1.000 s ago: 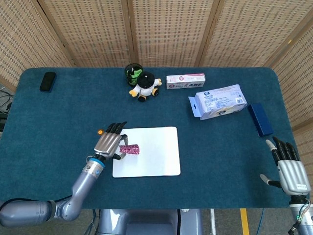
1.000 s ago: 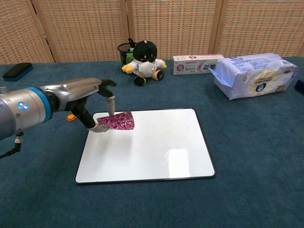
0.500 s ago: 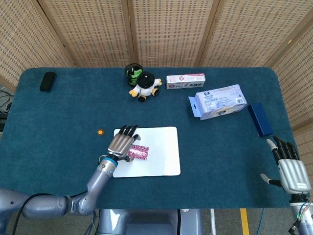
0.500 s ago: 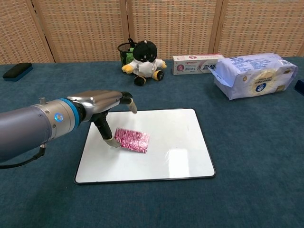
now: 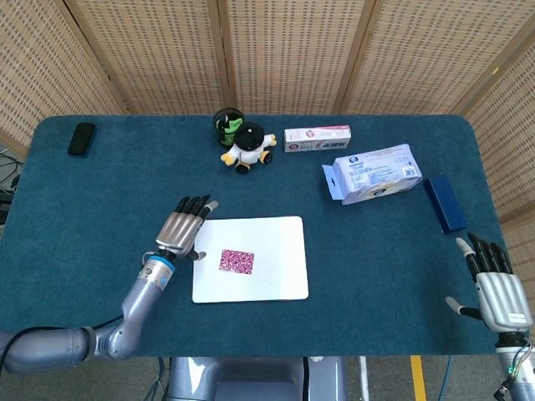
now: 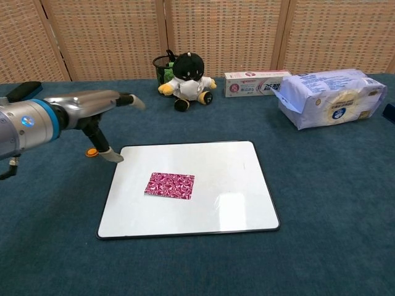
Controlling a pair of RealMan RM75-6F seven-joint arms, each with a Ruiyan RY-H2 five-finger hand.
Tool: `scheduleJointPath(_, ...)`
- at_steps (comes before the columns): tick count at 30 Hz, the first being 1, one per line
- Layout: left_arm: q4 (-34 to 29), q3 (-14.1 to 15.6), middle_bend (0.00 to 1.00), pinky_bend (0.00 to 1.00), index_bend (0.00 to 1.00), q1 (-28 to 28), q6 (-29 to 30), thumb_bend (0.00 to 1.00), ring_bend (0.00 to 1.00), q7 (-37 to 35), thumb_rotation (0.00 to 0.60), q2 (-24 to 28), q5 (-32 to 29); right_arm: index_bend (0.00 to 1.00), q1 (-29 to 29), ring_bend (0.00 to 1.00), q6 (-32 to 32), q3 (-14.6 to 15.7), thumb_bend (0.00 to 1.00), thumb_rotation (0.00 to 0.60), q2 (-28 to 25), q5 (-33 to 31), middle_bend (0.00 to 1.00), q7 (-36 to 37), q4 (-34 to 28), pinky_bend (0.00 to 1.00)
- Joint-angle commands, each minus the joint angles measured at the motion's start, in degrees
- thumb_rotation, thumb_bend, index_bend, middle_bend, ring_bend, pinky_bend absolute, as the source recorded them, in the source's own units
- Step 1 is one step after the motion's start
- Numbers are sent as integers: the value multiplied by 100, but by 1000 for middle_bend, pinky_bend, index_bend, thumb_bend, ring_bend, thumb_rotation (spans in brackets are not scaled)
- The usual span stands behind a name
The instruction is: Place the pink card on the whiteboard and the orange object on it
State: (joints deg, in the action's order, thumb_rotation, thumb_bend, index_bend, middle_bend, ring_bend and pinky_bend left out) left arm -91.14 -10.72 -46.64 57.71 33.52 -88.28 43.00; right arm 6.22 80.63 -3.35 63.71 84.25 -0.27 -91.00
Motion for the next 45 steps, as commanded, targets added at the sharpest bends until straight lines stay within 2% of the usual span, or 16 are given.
scheduleJointPath(1,400,85,0,0,259,146,-201,243,0,-289,600,265,124,0,1,0,-1,4,0,600,4,3,0,-14,-8,0)
scheduleJointPath(7,1109,189,0,0,310,291,-540,279,0,-816,600,244,253,0,15,0,-34,4,0,600,26,-19,0,-68,-12,0)
scheduleJointPath(19,2118,308,0,0,310,360,-939,293,0,-1447,600,-186,721,0,26,0,-78,-3,0,600,22,-66,0,-25,7,0)
scheduleJointPath(34,2536,208,0,0,336,338,-1088,345,0,-1592,600,-427,779,0,24,0,-81,0,0,600,-13,-63,0,53,-3,0)
scheduleJointPath(45,2766,201,0,0,348,318,-1184,346,0,-1510,600,-616,729,0,30,0,-97,-1,0,600,-31,-69,0,101,4,0)
